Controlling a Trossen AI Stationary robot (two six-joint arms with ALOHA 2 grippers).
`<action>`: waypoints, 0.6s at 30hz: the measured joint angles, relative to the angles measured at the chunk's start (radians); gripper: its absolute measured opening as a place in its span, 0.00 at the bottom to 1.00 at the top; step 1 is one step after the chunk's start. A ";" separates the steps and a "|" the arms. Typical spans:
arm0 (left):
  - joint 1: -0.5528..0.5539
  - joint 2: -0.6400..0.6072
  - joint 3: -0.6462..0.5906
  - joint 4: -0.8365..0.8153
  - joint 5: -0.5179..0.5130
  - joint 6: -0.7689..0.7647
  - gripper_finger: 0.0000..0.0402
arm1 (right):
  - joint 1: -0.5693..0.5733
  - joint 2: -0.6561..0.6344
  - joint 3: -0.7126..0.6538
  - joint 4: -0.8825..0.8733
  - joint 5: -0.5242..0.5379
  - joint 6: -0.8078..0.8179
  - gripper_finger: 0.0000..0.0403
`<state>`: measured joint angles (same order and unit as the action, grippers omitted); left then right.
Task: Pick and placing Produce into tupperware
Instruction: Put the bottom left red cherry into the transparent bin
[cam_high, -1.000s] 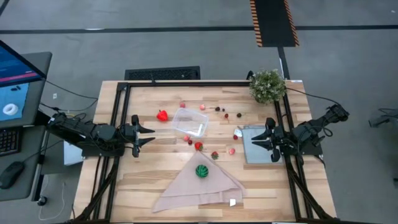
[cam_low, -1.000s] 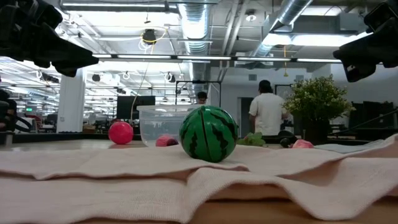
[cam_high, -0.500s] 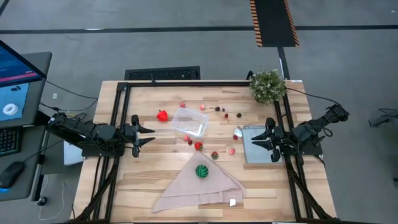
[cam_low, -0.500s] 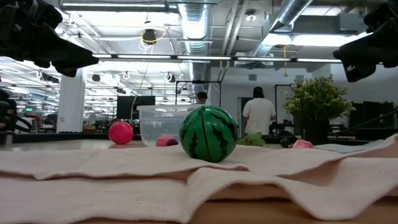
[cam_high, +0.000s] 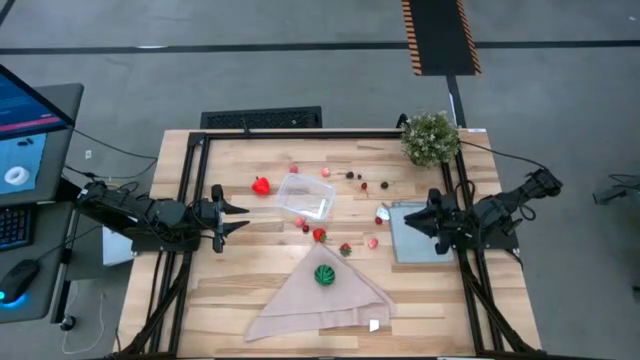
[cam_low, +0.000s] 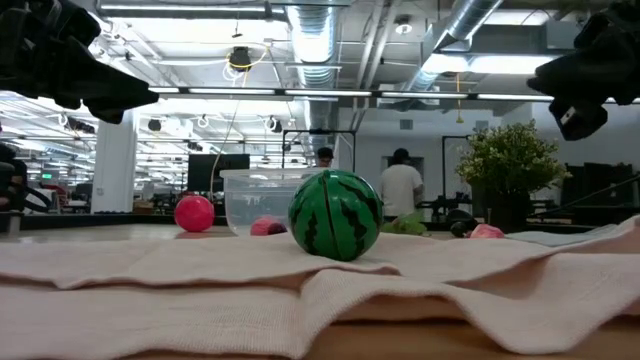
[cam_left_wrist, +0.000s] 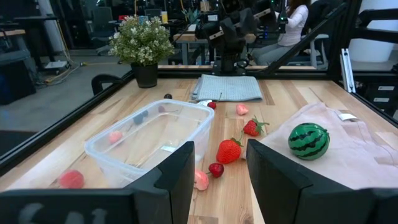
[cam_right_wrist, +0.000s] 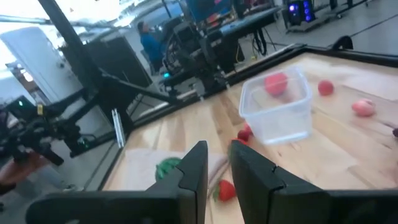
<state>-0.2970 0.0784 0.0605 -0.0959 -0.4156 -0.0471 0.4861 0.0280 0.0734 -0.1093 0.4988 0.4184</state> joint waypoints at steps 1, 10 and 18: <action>0.000 0.000 0.000 0.000 0.000 0.000 0.35 | -0.003 0.000 0.000 0.009 -0.001 -0.003 0.23; 0.000 0.000 -0.004 0.035 0.003 0.026 0.35 | -0.004 0.000 0.000 0.043 -0.002 0.029 0.23; 0.003 0.000 -0.006 0.103 -0.046 -0.422 0.35 | -0.004 0.006 0.002 0.051 -0.004 0.015 0.23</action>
<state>-0.2944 0.0785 0.0547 0.0070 -0.4615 -0.4687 0.4820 0.0341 0.0756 -0.0583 0.4946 0.4338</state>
